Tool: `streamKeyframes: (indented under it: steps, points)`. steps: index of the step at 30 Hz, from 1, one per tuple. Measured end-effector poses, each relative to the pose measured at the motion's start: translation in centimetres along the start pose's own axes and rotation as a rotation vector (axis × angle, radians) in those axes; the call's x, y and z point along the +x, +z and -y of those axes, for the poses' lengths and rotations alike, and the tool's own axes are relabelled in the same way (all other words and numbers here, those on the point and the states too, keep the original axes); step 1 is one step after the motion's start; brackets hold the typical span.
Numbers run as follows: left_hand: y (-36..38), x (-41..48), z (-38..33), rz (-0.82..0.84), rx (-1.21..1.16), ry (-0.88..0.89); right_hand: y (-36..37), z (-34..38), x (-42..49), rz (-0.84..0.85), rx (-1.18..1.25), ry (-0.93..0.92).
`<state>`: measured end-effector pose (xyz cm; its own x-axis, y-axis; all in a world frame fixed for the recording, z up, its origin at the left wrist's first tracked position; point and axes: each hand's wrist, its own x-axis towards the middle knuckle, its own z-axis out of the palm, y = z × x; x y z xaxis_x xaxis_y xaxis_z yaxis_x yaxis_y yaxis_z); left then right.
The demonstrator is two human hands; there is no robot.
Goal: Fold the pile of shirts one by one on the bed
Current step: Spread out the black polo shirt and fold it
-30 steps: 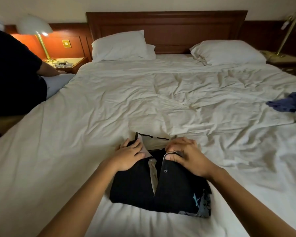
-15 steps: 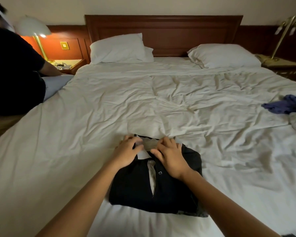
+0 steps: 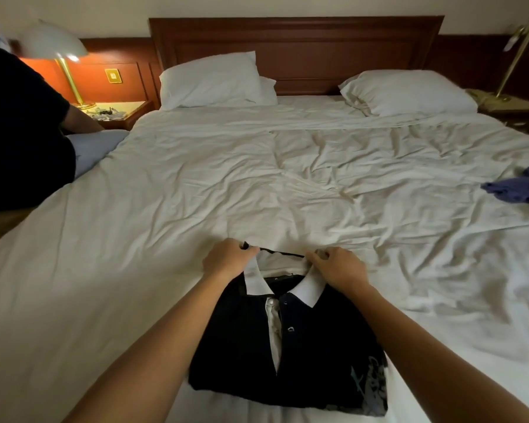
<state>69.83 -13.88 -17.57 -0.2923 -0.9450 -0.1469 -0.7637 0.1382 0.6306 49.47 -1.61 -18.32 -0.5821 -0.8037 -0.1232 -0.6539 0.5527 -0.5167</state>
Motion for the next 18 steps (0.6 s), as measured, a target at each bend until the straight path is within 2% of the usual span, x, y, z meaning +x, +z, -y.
streamKeyframes:
  steps: [3, 6, 8, 10, 12, 14, 16, 18]
  points:
    - [-0.4, 1.0, -0.8, 0.0, -0.072, -0.062, -0.1, 0.7, 1.3, 0.04, 0.173, 0.018]
    - [-1.3, 1.8, -1.3, 0.022, -0.33, -0.07, -0.3, 0.8, 2.1, 0.02, 0.435, 0.046]
    - [-2.3, 1.8, -1.6, 0.13, -0.584, -0.16, -0.3, 0.8, 2.4, 0.019, 0.633, 0.071]
    - [-2.7, 1.9, -1.5, 0.252, -0.742, -0.262, -0.3, 0.9, 2.6, 0.015, 0.79, 0.093]
    - [-2.5, 2.3, -1.1, 0.259, -0.709, -0.308, -0.5, 1.0, 2.8, 0.02, 0.905, 0.112]
    - [-2.1, 2.4, -0.8, 0.21, -0.576, -0.312, -0.8, 0.9, 3.0, 0.042, 0.973, 0.129]
    - [-1.7, 2.8, -0.5, 0.209, -0.467, -0.271, -0.9, 0.7, 3.3, 0.066, 0.907, 0.136]
    - [-1.4, 2.9, -0.5, 0.223, -0.376, -0.143, -0.9, 0.7, 3.2, 0.086, 0.752, 0.1]
